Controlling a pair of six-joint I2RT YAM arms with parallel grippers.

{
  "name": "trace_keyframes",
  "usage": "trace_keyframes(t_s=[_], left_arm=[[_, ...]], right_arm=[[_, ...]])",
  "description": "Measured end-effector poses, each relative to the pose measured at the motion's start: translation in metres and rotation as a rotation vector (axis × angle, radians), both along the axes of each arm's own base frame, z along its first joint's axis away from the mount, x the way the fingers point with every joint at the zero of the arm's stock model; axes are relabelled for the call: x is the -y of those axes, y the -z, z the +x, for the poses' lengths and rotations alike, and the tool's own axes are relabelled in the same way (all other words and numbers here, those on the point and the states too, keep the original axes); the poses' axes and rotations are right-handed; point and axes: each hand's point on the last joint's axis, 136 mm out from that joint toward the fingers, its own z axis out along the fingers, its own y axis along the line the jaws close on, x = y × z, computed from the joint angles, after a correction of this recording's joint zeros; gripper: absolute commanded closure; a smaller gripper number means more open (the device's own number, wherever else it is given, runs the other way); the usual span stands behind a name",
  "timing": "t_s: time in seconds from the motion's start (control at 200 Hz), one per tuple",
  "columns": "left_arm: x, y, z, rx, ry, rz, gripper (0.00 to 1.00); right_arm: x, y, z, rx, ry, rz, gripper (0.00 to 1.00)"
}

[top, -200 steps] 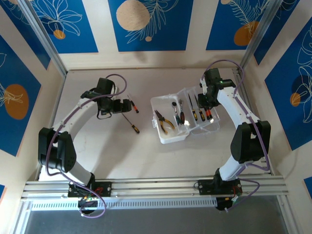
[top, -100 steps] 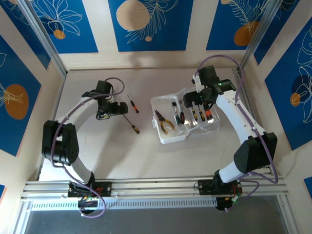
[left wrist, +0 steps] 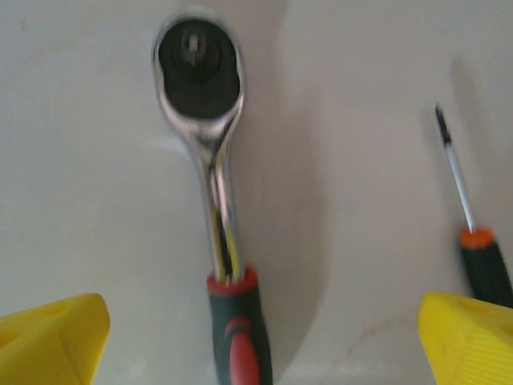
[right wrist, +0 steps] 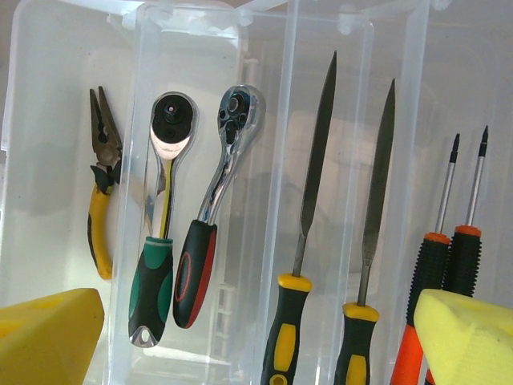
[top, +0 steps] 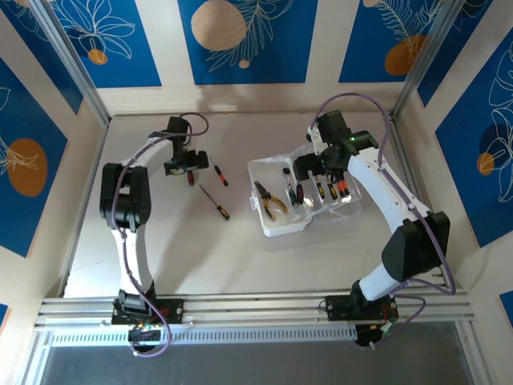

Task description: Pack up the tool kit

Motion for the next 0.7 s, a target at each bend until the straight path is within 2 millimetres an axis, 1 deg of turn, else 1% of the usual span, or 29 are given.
trace_keyframes(t_s=[0.13, 0.195, 0.26, 0.4, 0.45, 0.555, 0.59, 0.665, 0.7], left_arm=[[-0.004, 0.006, 0.022, 0.01, -0.023, 0.012, 0.18], [-0.01, 0.009, 0.033, 0.014, -0.036, 0.027, 0.2], [-0.016, 0.01, 0.043, 0.016, -0.049, 0.043, 0.25], [-0.025, 0.013, 0.059, 0.016, -0.062, 0.082, 0.34], [-0.027, 0.015, 0.061, 0.011, -0.057, 0.096, 0.35], [-0.03, 0.02, 0.06, -0.009, -0.051, 0.121, 0.41], [-0.031, 0.022, 0.058, -0.018, -0.048, 0.126, 0.44], [-0.03, 0.02, 0.059, -0.016, -0.037, 0.134, 0.49], [-0.031, 0.02, 0.058, -0.022, -0.034, 0.138, 0.53]], right_arm=[[0.0, 0.0, 0.0, 0.0, 0.0, 0.0, 0.01], [0.0, 0.0, 0.0, -0.001, 0.001, 0.001, 0.01], [-0.001, 0.0, 0.0, -0.001, 0.002, 0.004, 0.01], [-0.001, 0.0, 0.0, -0.002, 0.005, 0.007, 0.01], [-0.001, 0.0, 0.0, -0.003, 0.007, 0.008, 0.01], [-0.001, 0.0, 0.0, -0.003, 0.008, 0.009, 0.01], [-0.001, 0.0, 0.0, -0.004, 0.007, 0.011, 0.01], [-0.002, 0.0, 0.0, -0.005, 0.006, 0.014, 0.01], [-0.002, 0.0, -0.001, -0.005, 0.005, 0.016, 0.01]])
